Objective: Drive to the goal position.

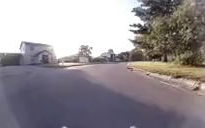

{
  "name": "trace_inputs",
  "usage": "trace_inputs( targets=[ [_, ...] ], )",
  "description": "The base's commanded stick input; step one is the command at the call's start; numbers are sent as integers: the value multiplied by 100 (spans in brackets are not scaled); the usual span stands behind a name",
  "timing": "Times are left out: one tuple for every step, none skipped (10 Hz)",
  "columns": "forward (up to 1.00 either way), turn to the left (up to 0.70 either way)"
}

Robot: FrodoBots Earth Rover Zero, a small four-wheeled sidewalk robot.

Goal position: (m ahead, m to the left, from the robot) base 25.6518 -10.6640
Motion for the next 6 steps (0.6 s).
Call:
trace_inputs(
  targets=[
    [100, 0],
    [100, 0],
    [100, -4],
    [100, -13],
    [100, -32],
    [100, -16]
  ],
)
